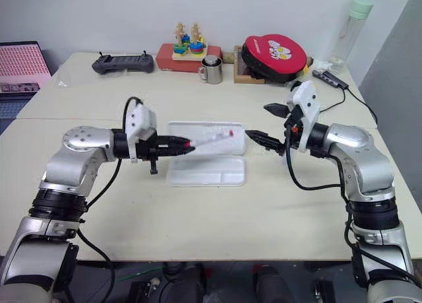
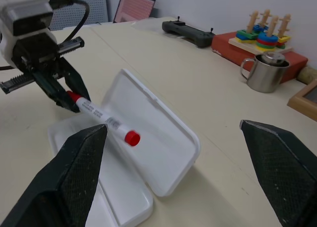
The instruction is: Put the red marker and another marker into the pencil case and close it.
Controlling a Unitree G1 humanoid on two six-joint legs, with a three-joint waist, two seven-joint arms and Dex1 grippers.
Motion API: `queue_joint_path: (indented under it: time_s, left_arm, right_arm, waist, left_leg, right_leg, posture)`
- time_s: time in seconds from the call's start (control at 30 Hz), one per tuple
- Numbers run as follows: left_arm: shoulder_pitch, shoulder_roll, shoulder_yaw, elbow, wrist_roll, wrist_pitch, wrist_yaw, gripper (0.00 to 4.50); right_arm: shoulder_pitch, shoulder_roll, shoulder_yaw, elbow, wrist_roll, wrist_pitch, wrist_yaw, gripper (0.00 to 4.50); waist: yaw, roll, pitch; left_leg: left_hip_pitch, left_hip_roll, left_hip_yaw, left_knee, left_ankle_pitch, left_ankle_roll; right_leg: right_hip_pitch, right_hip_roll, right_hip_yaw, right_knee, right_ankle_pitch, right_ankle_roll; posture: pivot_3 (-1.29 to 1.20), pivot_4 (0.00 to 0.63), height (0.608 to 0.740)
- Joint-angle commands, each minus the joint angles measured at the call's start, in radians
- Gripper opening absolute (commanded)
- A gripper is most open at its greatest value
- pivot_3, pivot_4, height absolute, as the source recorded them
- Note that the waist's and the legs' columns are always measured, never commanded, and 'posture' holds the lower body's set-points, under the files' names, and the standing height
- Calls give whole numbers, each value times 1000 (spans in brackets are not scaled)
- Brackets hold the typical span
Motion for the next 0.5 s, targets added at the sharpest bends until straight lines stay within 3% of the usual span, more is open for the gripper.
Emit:
queue_joint_path:
  time_s: [0.03, 0.37, 0.43, 0.5]
  left_arm:
    - [-69, -1, -59, 114, 111, -146, -43, 405]
    - [-156, -73, -74, 309, 185, -256, -72, 405]
    - [-167, -82, -72, 326, 193, -263, -74, 1107]
    - [-172, -90, -69, 339, 195, -268, -77, 1359]
  right_arm:
    - [29, -17, -22, -89, 22, 12, -19, 4500]
    - [128, -19, 3, -225, 54, 86, -65, 4500]
    - [131, -16, 0, -233, 56, 97, -80, 4500]
    - [134, -16, -3, -240, 58, 106, -89, 4500]
  waist:
    - [2, 0, 0]
    - [8, 0, 0]
    - [8, 0, 0]
    - [8, 0, 0]
  left_leg:
    - [-1, 0, 0, 0, 0, 0]
    - [-1, 0, 0, 0, 0, 0]
    - [-1, 0, 0, 0, 0, 0]
    - [-1, 0, -1, 0, 0, 0]
  right_leg:
    - [-1, 0, 0, 0, 0, 0]
    - [-1, 0, -1, 1, 0, -1]
    - [-1, 0, -1, 1, 0, -1]
    - [0, 0, -1, 1, 0, 0]
  posture:
    - [0, 150, 740]
    - [0, 150, 740]
    - [0, 150, 740]
    - [0, 150, 740]
